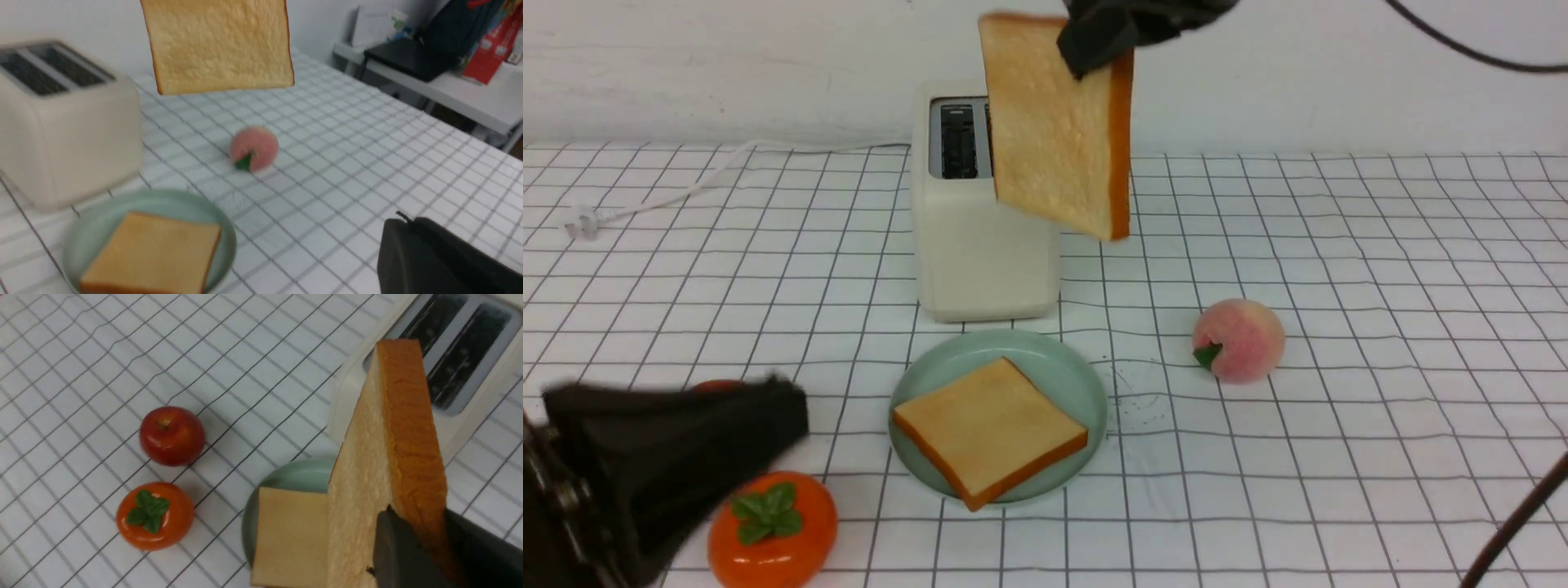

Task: Take toasted bread from bread machine on white checkered table place on plate.
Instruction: 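Place the held slice of bread on top of the slice on the plate with the right gripper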

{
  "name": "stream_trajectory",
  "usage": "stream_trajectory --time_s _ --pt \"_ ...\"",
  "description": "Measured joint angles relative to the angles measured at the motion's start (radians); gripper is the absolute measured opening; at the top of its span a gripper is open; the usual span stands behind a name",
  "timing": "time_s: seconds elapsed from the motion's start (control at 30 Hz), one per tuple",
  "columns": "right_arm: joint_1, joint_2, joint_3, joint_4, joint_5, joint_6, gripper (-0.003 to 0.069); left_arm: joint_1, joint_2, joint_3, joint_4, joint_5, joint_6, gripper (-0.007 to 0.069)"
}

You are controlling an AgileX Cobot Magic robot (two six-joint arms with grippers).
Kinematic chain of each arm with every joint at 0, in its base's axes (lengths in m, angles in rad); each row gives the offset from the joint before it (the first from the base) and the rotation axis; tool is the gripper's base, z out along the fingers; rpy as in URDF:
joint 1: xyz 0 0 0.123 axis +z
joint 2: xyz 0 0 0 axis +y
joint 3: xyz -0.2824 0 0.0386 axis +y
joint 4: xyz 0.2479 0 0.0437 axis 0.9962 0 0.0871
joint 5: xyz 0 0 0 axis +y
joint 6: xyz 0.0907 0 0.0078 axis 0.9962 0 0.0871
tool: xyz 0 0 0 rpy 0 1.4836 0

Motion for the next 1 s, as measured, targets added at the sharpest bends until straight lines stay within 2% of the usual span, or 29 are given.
stream_trajectory --time_s 0.1,0.13,0.17,0.3,0.4,0.6,0.7,0.8,0.83,0.93,1.0 --pt "-0.003 -0.005 0.173 0.130 -0.004 -0.057 0.0095 0.000 0.000 0.033 0.155 0.037 -0.183 -0.0013" --pt "-0.003 -0.004 0.198 0.140 -0.005 -0.063 0.0095 0.000 0.000 0.034 0.167 0.038 -0.183 -0.0013" --pt "0.000 0.007 0.297 0.216 -0.023 -0.105 0.0095 0.000 0.000 0.041 0.254 0.045 -0.293 -0.0013" --pt "0.001 0.031 0.467 0.378 -0.158 -0.211 0.0095 0.000 0.000 0.042 0.462 0.050 -0.522 -0.0013" --pt "-0.008 0.051 0.534 0.460 -0.270 -0.266 0.0095 0.000 0.000 0.042 0.557 0.057 -0.631 -0.0013" --pt "-0.037 0.137 0.550 0.496 -0.370 -0.253 0.0098 0.000 0.000 0.042 0.602 0.062 -0.689 -0.0013" --pt "-0.056 0.181 0.554 0.499 -0.390 -0.250 0.0153 0.000 0.000 0.042 0.603 0.063 -0.690 -0.0013" --pt "-0.090 0.194 0.555 0.496 -0.411 -0.250 0.0272 0.000 0.000 0.042 0.603 0.063 -0.690 -0.0013" --pt "-0.092 0.194 0.555 0.496 -0.410 -0.250 0.0281 0.000 0.000 0.042 0.603 0.063 -0.690 -0.0013" --pt "-0.141 0.187 0.541 0.470 -0.399 -0.248 0.0449 0.000 0.000 0.042 0.603 0.058 -0.690 -0.0013" --pt "-0.175 0.168 0.520 0.439 -0.356 -0.224 0.0503 0.000 0.000 0.042 0.603 0.051 -0.690 -0.0013"
